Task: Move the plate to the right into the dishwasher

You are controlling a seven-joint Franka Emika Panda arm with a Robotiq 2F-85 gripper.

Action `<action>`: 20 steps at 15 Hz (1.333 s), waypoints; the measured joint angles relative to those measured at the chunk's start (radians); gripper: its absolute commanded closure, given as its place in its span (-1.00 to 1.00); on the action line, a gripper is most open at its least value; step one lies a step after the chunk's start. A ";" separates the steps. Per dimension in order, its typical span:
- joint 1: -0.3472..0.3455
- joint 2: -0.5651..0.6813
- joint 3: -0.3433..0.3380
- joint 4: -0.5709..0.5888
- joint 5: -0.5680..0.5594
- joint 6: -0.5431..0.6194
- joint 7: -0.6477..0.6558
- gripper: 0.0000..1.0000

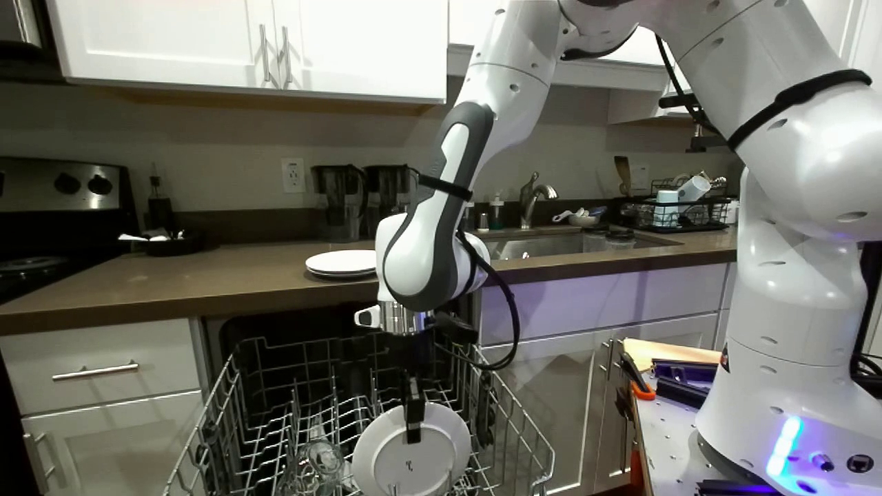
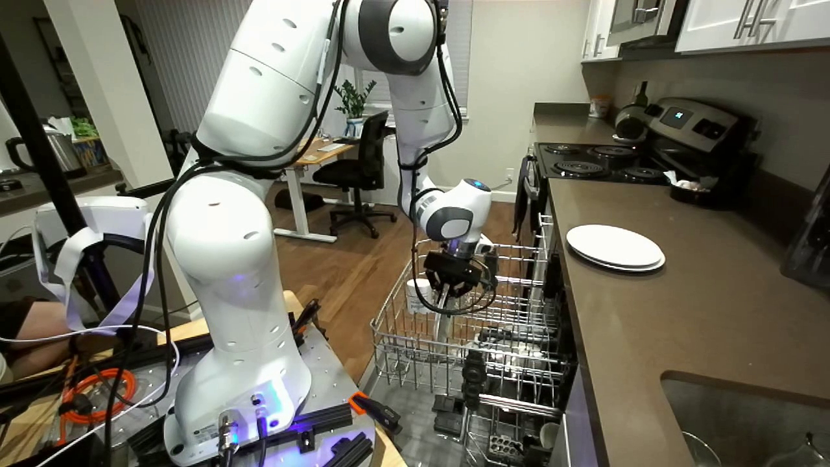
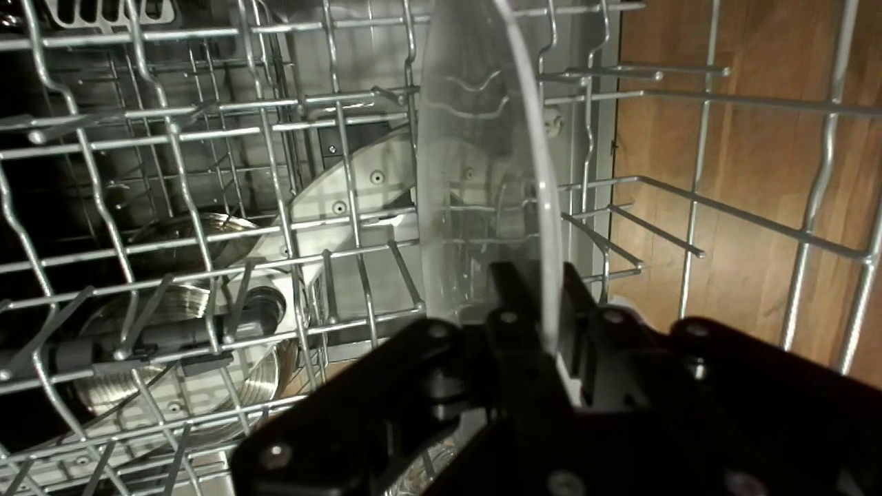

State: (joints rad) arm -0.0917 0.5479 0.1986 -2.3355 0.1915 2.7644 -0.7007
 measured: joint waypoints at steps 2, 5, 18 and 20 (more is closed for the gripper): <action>0.000 0.002 0.000 0.003 -0.010 -0.023 0.014 -0.06; 0.000 0.004 0.004 0.002 -0.012 -0.069 0.036 -0.43; 0.044 -0.237 -0.004 -0.053 -0.066 -0.272 0.221 -1.00; 0.061 -0.286 -0.026 -0.067 -0.110 -0.271 0.254 -1.00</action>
State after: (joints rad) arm -0.0302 0.2615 0.1721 -2.4026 0.0811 2.4933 -0.4463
